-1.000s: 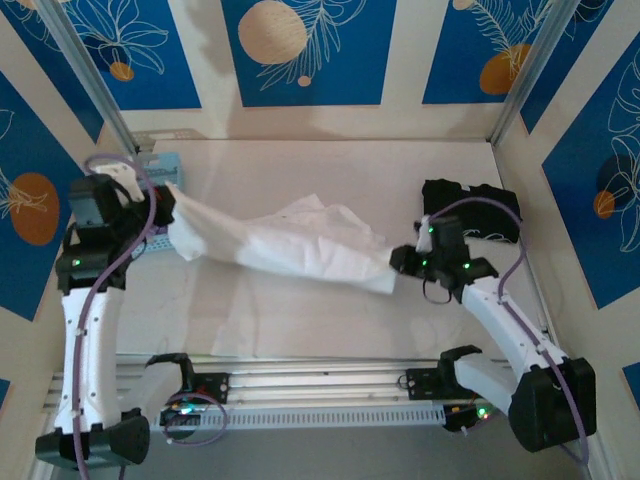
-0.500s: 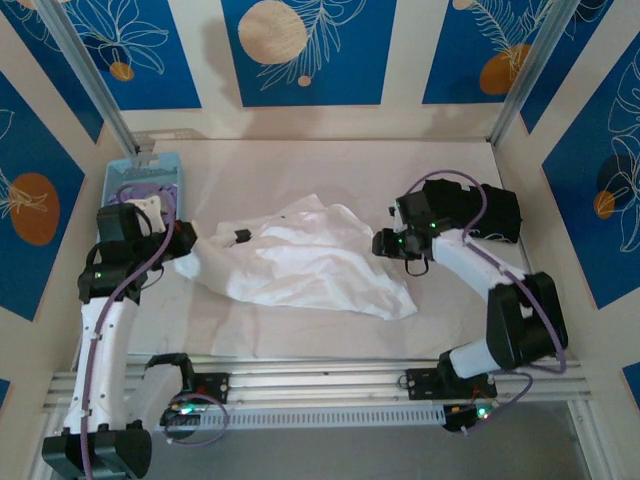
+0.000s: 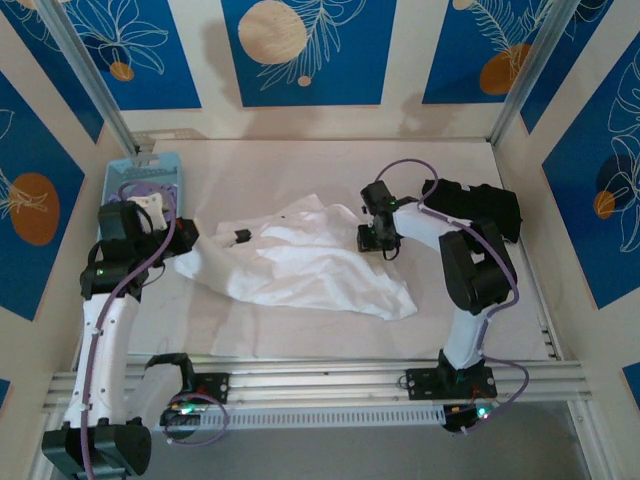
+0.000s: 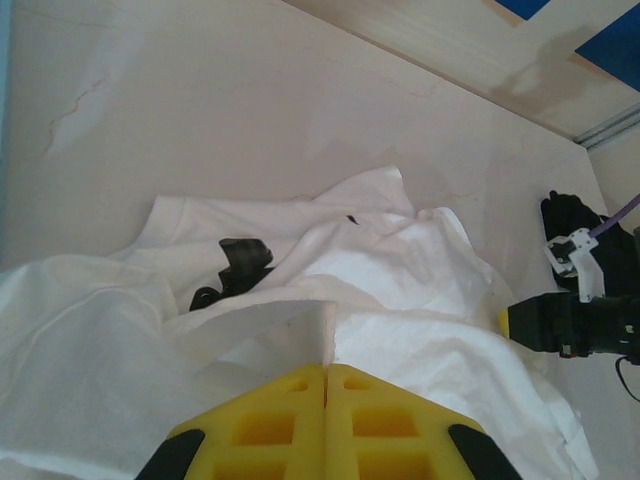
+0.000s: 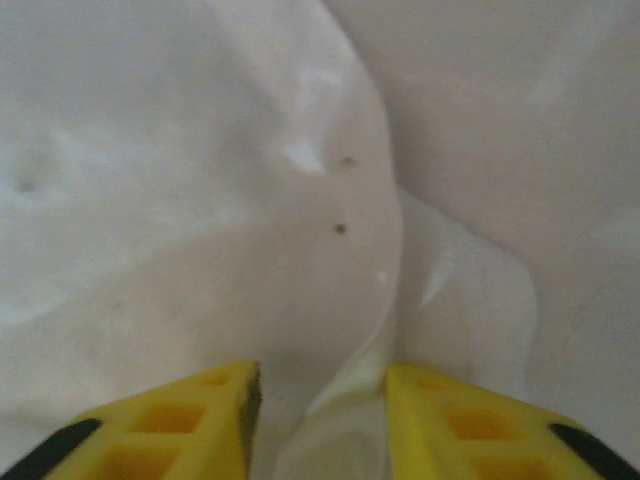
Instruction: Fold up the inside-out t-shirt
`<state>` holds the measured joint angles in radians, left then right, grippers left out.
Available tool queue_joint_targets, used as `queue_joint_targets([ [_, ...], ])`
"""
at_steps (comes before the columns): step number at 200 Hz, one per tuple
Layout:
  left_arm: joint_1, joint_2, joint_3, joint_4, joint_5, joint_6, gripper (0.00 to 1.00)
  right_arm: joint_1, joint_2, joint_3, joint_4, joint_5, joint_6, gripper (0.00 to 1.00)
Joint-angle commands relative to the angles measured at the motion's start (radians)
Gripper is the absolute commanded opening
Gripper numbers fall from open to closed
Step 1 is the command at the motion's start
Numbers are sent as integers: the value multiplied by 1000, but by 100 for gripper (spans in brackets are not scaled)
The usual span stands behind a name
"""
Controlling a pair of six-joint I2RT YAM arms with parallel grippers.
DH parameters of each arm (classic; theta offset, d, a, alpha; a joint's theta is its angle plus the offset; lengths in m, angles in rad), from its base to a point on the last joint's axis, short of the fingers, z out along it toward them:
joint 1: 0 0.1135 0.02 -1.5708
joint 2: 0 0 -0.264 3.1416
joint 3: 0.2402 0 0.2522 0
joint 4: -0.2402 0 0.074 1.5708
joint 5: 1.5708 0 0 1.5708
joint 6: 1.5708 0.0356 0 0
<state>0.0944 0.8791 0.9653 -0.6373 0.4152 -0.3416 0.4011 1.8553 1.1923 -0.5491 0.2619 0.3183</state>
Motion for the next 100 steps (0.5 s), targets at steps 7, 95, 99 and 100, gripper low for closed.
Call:
queue_joint_targets([
  [7, 8, 0, -10, 22, 18, 4, 0, 1, -1, 20, -52, 73, -4, 20],
  [95, 11, 93, 171, 111, -56, -122, 0, -317, -497, 18, 100, -566, -40, 0],
  [99, 14, 103, 194, 115, -62, -125, 0, -344, -514, 24, 117, -612, -33, 0],
  [100, 14, 105, 201, 116, -63, -126, 0, -350, -518, 27, 121, -621, -32, 0],
])
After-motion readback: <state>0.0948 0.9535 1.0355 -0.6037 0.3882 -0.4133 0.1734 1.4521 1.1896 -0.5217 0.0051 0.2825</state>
